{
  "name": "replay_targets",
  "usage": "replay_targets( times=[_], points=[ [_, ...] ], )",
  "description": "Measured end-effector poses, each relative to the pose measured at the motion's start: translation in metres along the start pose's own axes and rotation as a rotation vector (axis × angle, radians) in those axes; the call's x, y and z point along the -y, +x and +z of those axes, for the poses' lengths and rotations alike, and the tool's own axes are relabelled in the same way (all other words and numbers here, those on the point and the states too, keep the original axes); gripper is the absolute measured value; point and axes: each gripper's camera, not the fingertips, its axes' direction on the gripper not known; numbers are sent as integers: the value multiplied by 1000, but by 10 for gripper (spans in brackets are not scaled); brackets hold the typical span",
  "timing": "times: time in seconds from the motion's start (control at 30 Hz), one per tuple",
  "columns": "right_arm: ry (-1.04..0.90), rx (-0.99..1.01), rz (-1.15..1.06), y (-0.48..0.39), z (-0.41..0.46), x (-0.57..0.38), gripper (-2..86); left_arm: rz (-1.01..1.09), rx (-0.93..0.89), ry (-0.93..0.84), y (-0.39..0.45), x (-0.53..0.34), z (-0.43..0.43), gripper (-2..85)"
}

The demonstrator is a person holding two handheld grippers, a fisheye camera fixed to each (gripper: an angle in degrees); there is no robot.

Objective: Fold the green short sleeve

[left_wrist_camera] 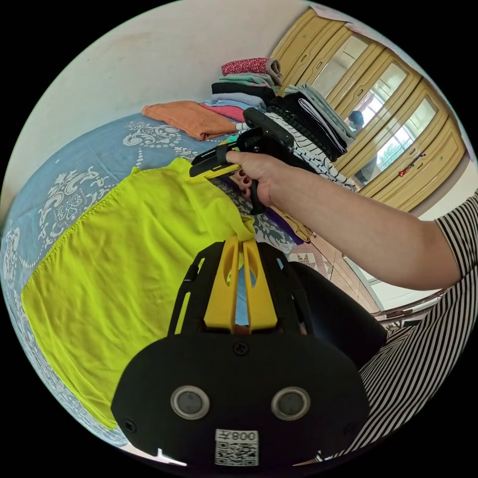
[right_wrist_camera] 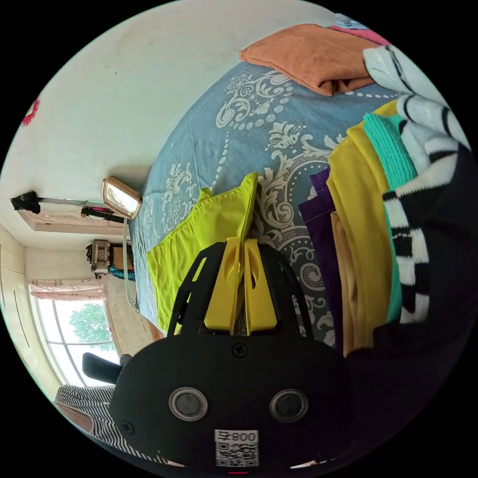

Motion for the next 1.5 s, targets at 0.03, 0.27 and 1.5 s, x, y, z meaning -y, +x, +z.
replay_targets(
  times=[0.03,0.27,1.5],
  points=[
    [10,19,-4,-8,0,0,8,-2,-4,3,-3,-3,-4,13],
    [117,155,-41,-67,-2,-10,7,-61,-55,94,-47,-51,-76,14],
    [-354,-63,-735,-602,430,-76,12,-1006,-150,450,-379,-549,-376,11]
  ],
)
